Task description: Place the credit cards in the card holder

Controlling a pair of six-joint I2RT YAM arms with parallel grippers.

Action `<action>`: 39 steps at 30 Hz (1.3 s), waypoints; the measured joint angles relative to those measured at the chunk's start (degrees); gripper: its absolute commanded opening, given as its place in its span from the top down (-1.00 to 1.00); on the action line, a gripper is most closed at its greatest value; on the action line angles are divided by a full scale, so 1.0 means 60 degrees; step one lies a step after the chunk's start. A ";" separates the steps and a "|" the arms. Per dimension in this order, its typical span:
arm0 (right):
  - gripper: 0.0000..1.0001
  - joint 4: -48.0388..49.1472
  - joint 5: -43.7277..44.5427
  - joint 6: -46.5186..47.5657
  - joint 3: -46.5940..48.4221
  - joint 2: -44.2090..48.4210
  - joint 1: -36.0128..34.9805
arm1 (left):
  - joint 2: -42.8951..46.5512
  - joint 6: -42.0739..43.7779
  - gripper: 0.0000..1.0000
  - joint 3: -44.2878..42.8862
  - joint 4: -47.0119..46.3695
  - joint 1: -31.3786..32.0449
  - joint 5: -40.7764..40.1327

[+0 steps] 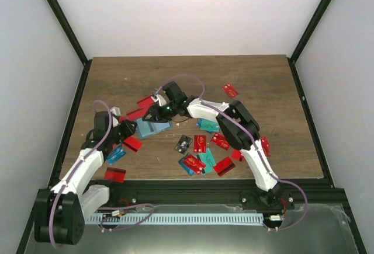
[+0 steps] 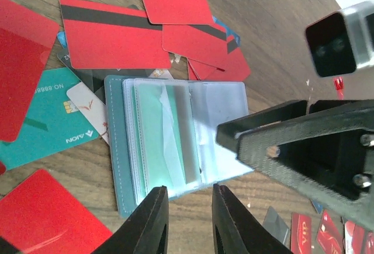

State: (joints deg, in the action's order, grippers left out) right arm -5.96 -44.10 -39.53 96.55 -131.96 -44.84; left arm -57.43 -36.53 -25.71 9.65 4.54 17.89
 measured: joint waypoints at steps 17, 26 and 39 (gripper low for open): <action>-0.21 -0.1249 0.3585 0.0834 -0.7191 0.7020 0.0087 | -0.0474 0.0124 0.51 -0.0146 -0.0080 0.4211 0.0710; -0.29 -0.1792 0.4044 -0.0732 -1.0765 0.9894 0.0131 | -0.2597 0.0091 0.54 -0.0685 -0.1279 0.6430 0.1035; -0.28 -0.1395 0.3982 -0.1071 -1.0994 0.9777 0.0211 | -0.3690 0.0142 0.60 -0.1198 -0.1166 0.7719 0.0474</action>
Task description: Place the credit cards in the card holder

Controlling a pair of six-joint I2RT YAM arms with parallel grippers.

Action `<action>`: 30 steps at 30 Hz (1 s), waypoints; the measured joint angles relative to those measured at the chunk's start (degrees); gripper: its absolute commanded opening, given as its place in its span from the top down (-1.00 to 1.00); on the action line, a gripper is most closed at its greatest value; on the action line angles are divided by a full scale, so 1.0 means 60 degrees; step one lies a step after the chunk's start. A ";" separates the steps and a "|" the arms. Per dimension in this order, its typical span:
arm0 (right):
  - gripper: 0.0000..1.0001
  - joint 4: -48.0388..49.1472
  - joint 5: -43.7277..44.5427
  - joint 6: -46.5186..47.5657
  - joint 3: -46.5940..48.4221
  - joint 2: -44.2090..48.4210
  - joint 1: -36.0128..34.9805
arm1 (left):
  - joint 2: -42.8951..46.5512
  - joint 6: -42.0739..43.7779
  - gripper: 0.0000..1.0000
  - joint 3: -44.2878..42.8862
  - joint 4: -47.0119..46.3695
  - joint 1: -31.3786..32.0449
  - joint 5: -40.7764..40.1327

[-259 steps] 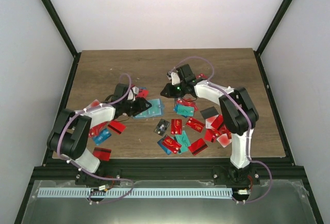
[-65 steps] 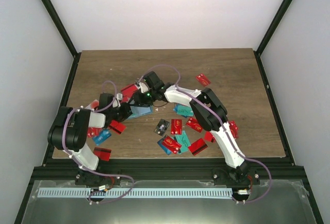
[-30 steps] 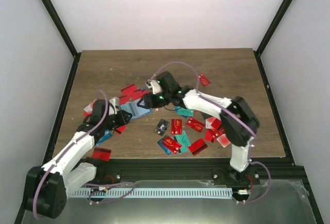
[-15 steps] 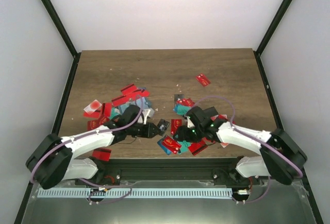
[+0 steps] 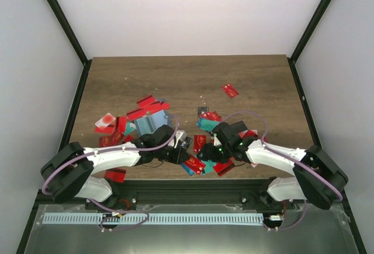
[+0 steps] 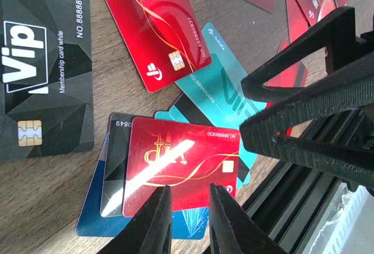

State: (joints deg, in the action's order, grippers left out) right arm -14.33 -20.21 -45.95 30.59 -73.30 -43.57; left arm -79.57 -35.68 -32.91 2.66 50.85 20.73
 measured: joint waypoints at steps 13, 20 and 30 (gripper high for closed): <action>-0.25 0.0882 -0.0135 0.0521 0.0117 -0.0499 0.1647 | -0.0911 -0.0058 0.74 -0.1169 0.0135 0.0127 -0.1537; -0.24 0.1224 -0.0729 0.0841 0.0273 -0.1082 0.2189 | -0.1949 -0.0004 0.85 -0.1843 0.0106 0.0120 -0.1395; -0.25 0.1406 -0.1140 0.1082 0.0277 -0.1293 0.2499 | -0.2645 0.0058 0.87 -0.2007 -0.0004 0.0120 -0.0976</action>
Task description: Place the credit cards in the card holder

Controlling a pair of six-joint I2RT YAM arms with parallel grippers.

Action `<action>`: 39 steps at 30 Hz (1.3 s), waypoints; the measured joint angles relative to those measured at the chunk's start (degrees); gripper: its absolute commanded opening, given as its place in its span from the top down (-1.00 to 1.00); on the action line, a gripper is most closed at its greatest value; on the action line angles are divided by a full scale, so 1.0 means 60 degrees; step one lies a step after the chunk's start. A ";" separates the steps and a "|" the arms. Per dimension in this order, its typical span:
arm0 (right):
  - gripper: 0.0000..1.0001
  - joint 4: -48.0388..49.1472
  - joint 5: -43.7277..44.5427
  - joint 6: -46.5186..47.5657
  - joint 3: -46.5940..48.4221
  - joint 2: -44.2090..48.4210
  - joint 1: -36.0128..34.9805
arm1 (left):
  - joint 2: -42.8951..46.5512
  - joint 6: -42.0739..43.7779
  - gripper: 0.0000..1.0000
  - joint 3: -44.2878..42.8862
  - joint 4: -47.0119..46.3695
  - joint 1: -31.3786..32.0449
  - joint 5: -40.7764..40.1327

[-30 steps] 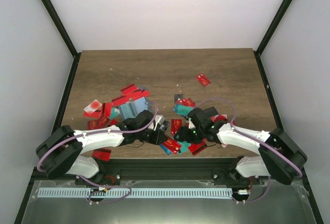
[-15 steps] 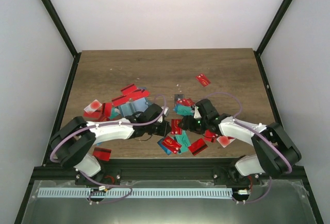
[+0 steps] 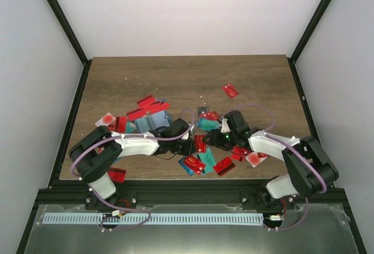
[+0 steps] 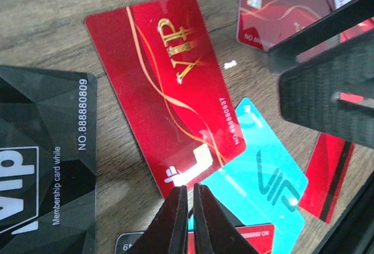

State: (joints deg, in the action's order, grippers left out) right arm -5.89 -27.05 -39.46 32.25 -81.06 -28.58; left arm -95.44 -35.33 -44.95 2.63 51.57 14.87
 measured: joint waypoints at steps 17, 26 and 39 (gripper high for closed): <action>-0.25 0.0317 -0.0528 0.0044 0.0255 -0.0543 0.0051 | -0.0601 0.0000 0.91 0.0011 -0.0499 0.0000 0.0131; -0.25 0.0372 -0.0532 0.0095 0.0444 -0.0729 0.0073 | -0.0069 0.0000 0.87 0.0015 -0.0186 0.0029 -0.0138; -0.24 0.0707 -0.0794 0.0240 0.0514 -0.1239 0.0153 | -0.0506 -0.0058 0.83 -0.0401 -0.0087 -0.0055 -0.0889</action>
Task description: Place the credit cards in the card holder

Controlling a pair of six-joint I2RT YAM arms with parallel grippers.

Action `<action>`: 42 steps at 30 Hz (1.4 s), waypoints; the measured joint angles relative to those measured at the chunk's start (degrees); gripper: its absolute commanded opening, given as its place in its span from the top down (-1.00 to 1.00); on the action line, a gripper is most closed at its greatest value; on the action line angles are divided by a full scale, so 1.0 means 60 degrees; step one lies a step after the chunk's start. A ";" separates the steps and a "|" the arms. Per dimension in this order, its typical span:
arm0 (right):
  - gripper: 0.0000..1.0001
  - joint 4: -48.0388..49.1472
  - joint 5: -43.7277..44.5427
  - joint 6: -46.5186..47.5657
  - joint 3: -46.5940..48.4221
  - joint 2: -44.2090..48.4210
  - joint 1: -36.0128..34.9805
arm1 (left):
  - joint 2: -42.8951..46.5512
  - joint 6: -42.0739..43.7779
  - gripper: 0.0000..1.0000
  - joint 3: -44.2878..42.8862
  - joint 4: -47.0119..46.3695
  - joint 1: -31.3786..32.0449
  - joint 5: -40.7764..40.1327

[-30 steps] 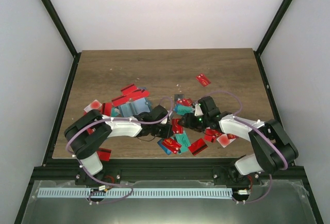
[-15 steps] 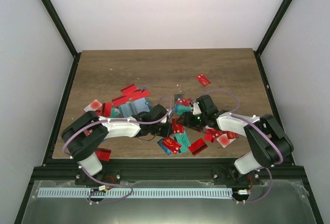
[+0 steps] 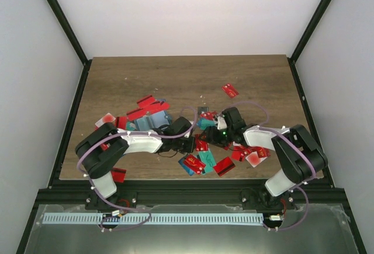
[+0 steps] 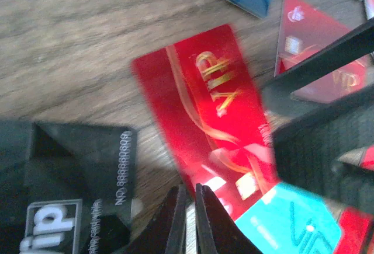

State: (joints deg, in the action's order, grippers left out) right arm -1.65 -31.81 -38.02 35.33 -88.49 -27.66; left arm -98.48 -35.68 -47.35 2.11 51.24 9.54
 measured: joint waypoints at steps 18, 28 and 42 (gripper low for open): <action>-0.22 0.2160 -0.2987 -0.1224 -0.0572 -0.0426 0.0270 | -0.0401 -0.0350 0.85 0.0627 -0.1792 -0.0142 0.0495; -0.22 -0.0539 -0.1308 0.0015 -0.0073 0.1661 0.0266 | 0.1264 -0.0331 0.78 0.1344 -0.0637 -0.0117 0.0514; -0.21 -0.2874 -0.0295 0.0718 -0.0590 0.2135 -0.1319 | 0.2452 -0.0415 0.78 0.2390 0.0645 0.0907 0.0710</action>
State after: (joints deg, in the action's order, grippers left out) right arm -18.90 -33.58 -33.71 31.79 -75.68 -35.57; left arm -83.77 -38.17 -33.01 5.98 56.69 13.80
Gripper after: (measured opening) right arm 0.610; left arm 0.111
